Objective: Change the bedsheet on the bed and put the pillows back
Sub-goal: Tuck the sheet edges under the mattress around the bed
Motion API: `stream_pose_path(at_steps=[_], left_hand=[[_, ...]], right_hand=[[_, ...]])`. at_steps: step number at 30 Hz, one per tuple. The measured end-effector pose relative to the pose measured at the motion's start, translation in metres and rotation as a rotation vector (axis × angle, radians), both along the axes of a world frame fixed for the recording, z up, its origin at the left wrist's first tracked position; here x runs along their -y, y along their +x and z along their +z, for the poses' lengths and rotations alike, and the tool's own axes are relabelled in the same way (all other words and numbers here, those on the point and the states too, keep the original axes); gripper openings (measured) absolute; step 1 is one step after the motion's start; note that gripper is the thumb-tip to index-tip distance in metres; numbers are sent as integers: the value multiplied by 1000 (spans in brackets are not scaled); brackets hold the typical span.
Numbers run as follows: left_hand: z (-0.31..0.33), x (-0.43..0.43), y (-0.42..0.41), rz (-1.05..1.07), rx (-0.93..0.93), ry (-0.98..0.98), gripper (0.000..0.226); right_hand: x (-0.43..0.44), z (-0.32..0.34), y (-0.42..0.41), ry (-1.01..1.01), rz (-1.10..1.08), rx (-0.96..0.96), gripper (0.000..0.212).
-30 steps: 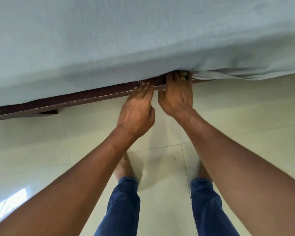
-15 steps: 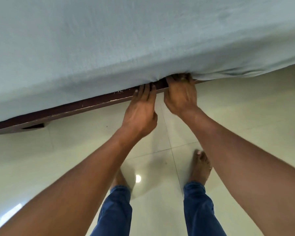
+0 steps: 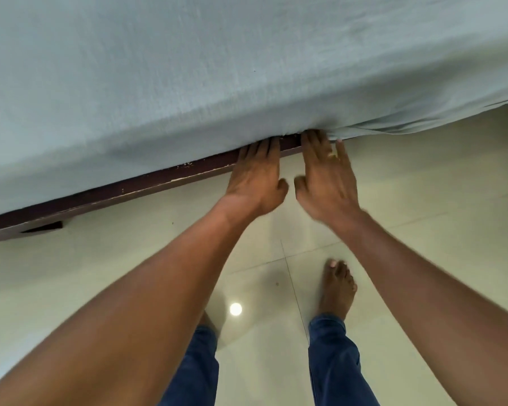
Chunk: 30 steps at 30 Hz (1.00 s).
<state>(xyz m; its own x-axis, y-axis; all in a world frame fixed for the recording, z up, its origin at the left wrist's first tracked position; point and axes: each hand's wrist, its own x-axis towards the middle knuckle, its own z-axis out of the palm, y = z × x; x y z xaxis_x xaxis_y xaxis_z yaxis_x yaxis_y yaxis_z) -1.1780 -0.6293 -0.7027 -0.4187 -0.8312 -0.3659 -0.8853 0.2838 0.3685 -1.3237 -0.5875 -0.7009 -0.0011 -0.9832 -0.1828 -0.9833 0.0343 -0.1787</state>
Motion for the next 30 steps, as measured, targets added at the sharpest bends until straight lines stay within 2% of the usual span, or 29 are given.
stream_pose_path(at_steps=[2, 4, 7, 11, 14, 16, 18, 19, 22, 25, 28, 30], left_hand=[[6, -17, 12, -3, -64, -19, 78], [15, -39, 19, -4, -169, -76, 71], [21, -60, 17, -32, -223, -55, 68], [12, -4, -25, -39, -148, 5, 69], [19, 36, -70, -27, 33, 0, 38], [11, 26, -81, -38, 81, -2, 51], [5, 1, -71, -41, 45, 2, 80], [4, -10, -61, -59, 3, 5, 86], [8, -39, -37, -117, -147, -37, 76], [11, -47, -41, -151, -177, -21, 71], [3, -2, -73, -154, -178, 18, 74], [-4, 28, -105, -123, -157, 66, 74]], right_hand=[[39, -14, -4, -1, -97, -4, 56], [50, -24, -5, 27, -94, 3, 49], [29, -18, -12, 89, 5, 10, 70], [-6, 9, -21, -24, -5, 84, 73], [-24, 9, -34, -34, -46, 106, 74], [6, -2, -55, -1, -87, 22, 70], [40, -14, -71, 39, -111, -58, 63], [50, -20, -74, 62, -113, -73, 61], [56, -29, -75, 135, -57, -72, 64], [49, -17, -87, 85, -22, -20, 59], [21, 5, -93, 27, -18, 65, 67], [-12, 19, -99, -28, -59, 129, 65]])
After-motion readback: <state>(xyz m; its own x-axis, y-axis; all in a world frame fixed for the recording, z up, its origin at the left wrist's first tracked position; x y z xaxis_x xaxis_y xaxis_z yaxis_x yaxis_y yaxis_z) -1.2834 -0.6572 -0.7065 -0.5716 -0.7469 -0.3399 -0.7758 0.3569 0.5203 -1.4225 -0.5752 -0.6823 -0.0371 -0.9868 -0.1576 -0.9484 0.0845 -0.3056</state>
